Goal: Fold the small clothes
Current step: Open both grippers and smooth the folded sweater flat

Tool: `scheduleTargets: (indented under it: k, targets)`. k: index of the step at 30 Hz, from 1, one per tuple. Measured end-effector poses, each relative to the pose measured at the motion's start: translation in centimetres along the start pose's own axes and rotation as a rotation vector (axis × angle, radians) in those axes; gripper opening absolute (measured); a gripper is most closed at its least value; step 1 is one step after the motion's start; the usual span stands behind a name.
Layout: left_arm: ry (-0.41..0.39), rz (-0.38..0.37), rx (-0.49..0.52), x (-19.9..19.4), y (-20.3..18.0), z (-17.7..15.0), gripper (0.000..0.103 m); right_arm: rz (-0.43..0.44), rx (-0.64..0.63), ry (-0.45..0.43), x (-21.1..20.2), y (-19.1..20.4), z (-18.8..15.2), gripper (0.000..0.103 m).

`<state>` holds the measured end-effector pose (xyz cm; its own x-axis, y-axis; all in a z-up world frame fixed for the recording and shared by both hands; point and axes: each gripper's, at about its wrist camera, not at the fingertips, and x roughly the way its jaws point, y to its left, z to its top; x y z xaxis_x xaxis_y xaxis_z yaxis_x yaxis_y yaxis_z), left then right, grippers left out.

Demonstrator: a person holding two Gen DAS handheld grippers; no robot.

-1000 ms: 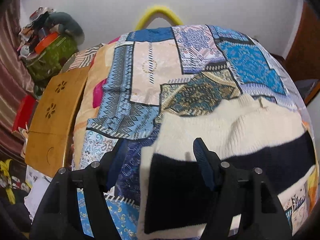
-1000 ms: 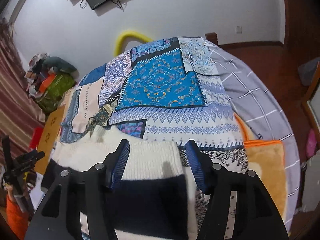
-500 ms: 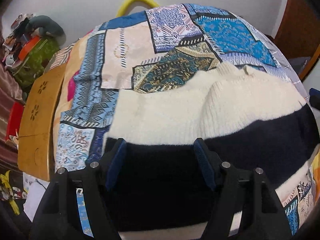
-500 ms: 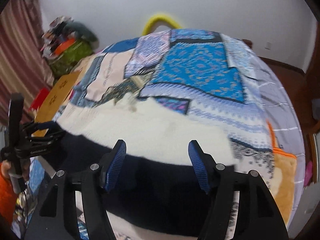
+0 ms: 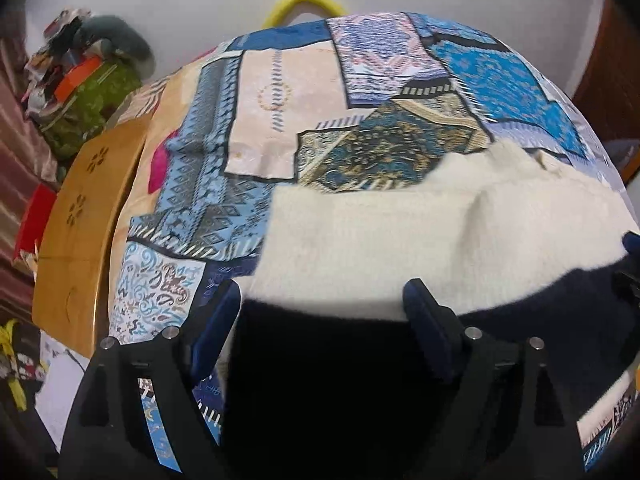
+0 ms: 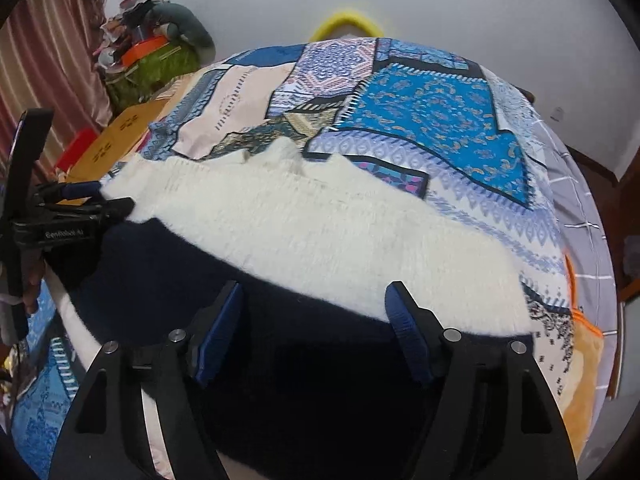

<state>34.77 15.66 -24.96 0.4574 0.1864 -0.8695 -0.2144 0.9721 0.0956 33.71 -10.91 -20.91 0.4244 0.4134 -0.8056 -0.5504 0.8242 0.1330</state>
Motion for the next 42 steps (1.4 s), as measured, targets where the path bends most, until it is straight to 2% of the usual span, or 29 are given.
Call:
scheduleTargets:
  k: [3, 14, 18, 24, 28, 32, 36, 42]
  targets:
    - [0.004, -0.009, -0.040, 0.1, 1.2, -0.3, 0.085, -0.033, -0.006, 0.003, -0.3, -0.6, -0.5, 0.070]
    - [-0.005, 0.068, -0.087, -2.0, 4.8, -2.2, 0.084, -0.079, 0.082, 0.027, -2.0, -3.7, -2.7, 0.071]
    - [-0.002, 0.046, -0.132, -3.8, 6.1, -3.3, 0.084, -0.100, 0.070, 0.031, -3.0, -3.3, -2.8, 0.071]
    - [-0.053, 0.042, -0.153, -7.5, 6.4, -4.8, 0.084, -0.060, 0.044, -0.041, -6.0, -1.2, -1.8, 0.071]
    - [-0.076, 0.005, -0.160, -9.7, 6.3, -6.2, 0.084, -0.016, -0.003, -0.101, -8.0, 1.5, -1.0, 0.071]
    - [-0.064, -0.041, -0.182, -10.4, 6.4, -7.5, 0.085, 0.006, -0.061, -0.133, -8.5, 4.2, -0.6, 0.076]
    - [-0.014, -0.114, -0.240, -9.7, 6.7, -9.2, 0.085, 0.036, -0.105, -0.116, -7.4, 6.2, -0.6, 0.076]
    - [0.092, -0.237, -0.339, -7.5, 7.0, -11.6, 0.085, 0.060, -0.133, -0.043, -4.0, 7.8, -1.4, 0.076]
